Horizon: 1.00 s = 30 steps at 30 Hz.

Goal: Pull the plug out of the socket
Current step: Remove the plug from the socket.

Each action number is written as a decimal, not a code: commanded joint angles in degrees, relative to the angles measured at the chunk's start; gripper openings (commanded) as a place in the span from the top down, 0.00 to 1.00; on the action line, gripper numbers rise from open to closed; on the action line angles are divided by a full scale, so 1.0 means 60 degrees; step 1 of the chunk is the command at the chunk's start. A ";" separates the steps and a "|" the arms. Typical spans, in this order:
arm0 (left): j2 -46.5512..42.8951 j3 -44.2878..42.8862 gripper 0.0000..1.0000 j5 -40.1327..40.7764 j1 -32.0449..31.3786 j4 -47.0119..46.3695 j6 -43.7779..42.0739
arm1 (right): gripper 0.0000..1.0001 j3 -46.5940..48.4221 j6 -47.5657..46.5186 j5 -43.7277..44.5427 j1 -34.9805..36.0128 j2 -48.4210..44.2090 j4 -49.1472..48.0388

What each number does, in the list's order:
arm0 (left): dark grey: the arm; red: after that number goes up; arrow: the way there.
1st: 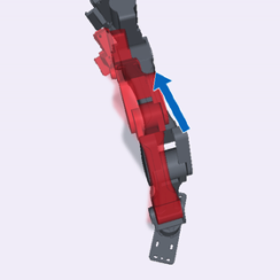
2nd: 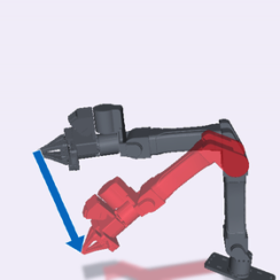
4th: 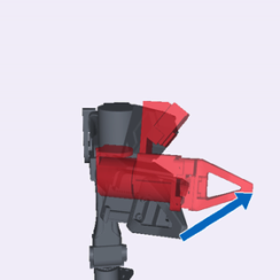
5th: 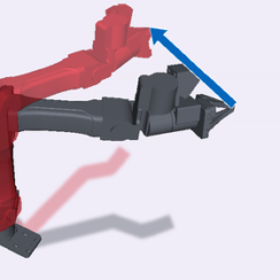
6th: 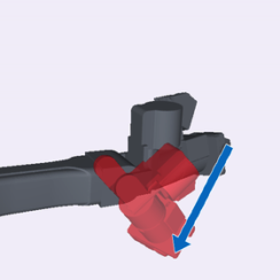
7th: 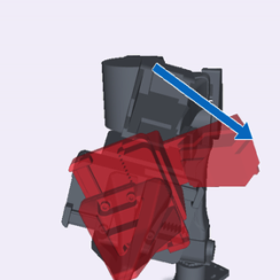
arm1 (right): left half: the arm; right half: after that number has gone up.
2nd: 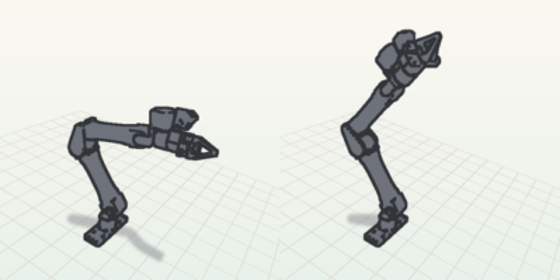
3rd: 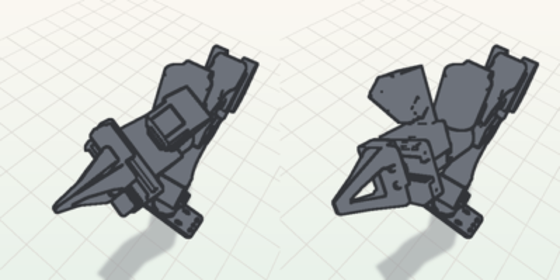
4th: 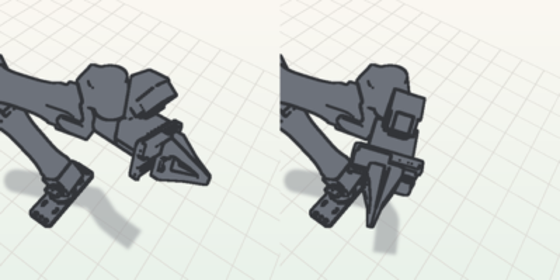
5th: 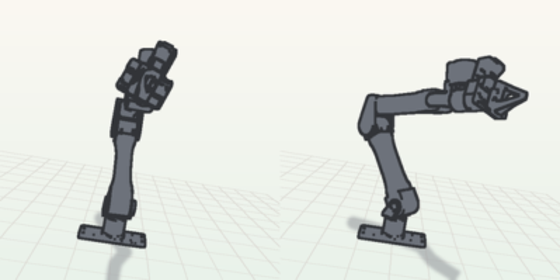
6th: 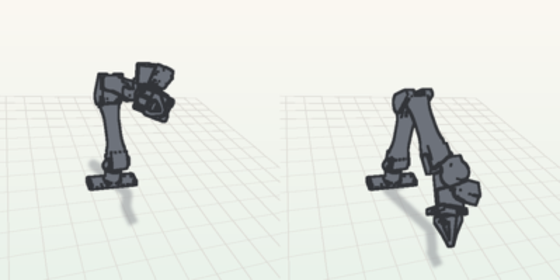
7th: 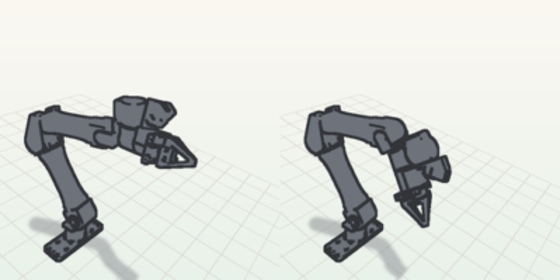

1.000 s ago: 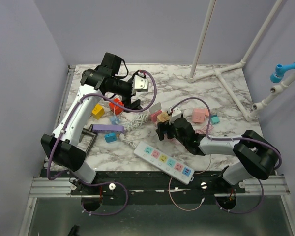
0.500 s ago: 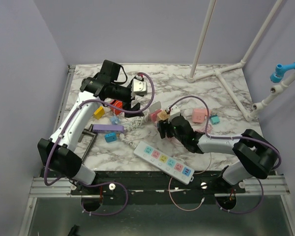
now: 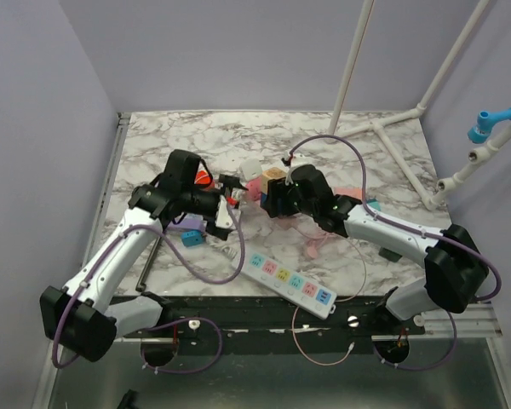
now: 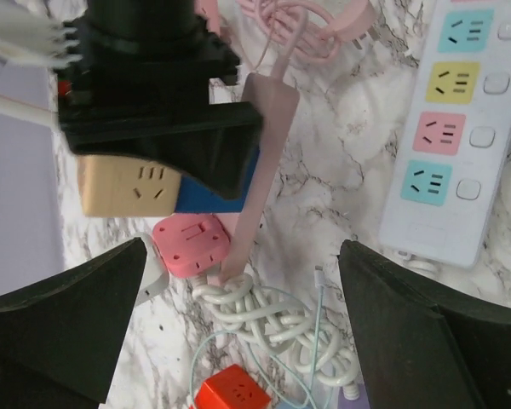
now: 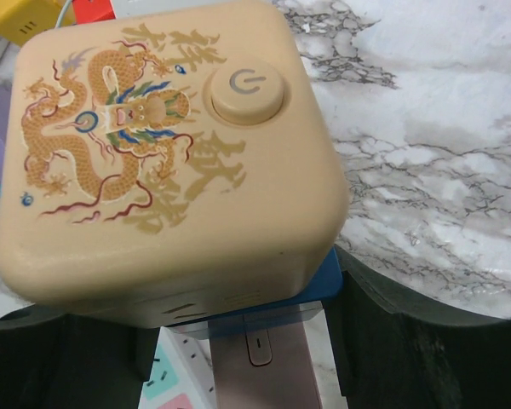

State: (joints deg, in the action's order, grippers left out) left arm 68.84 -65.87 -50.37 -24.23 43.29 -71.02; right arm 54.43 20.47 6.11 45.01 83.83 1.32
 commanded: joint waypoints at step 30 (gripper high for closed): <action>0.0450 0.3141 0.20 0.3381 -0.1419 -0.5190 -0.1807 | 0.99 0.0226 0.2502 -0.2117 -0.0316 -0.1753 -0.1166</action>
State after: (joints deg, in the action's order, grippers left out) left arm 72.07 -47.53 -31.40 -32.38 17.04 -82.35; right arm 55.37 31.77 -2.96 43.33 77.67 5.89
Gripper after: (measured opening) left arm 0.872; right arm 0.731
